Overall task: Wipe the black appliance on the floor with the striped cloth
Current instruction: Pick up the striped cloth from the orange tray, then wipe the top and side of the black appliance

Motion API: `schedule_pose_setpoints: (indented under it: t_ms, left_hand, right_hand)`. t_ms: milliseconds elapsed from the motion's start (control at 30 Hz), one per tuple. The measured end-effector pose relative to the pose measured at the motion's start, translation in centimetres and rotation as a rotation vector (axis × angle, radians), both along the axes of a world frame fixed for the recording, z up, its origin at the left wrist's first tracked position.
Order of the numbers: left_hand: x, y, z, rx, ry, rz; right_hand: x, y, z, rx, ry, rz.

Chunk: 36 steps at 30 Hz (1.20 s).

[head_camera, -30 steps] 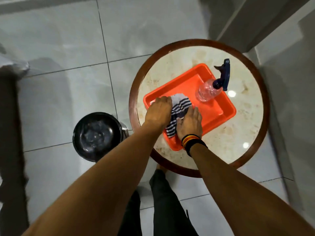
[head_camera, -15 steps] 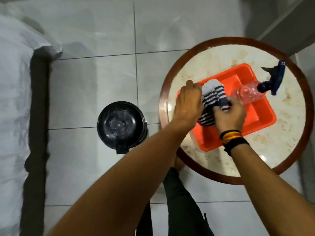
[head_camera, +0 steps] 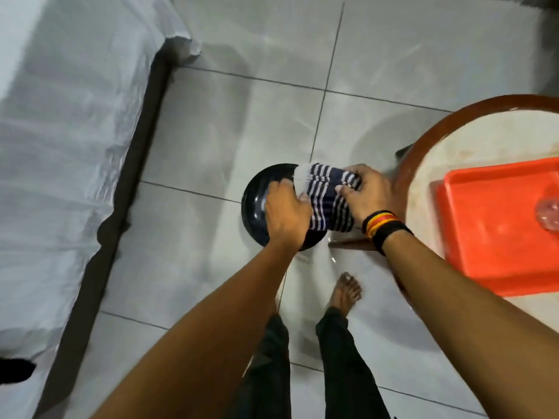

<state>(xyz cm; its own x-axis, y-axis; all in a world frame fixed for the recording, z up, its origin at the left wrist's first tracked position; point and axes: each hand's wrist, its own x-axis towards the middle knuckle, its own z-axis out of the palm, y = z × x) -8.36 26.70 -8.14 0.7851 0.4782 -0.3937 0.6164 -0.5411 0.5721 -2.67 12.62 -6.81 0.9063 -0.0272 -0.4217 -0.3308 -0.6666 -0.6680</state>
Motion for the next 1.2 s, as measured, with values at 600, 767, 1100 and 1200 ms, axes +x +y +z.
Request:
schedule_pose_setpoints:
  t_ms: [600, 767, 1100, 1200]
  left_hand:
    - [-7.6, 1.0, -24.0, -0.215, 0.438, 0.242]
    - [-7.5, 1.3, -24.5, -0.138, 0.451, 0.188]
    - [-6.9, 1.5, -23.8, -0.142, 0.538, 0.191]
    - [-7.0, 1.5, -23.6, -0.168, 0.545, 0.191]
  right_hand:
    - [-6.4, 10.1, -26.4, -0.532, -0.082, 0.399]
    - [-5.8, 11.1, -27.1, -0.592, -0.148, 0.354]
    - [0.7, 14.1, -27.4, -0.551, -0.372, 1.058]
    - [-0.9, 8.2, -27.4, -0.46, -0.472, 1.356]
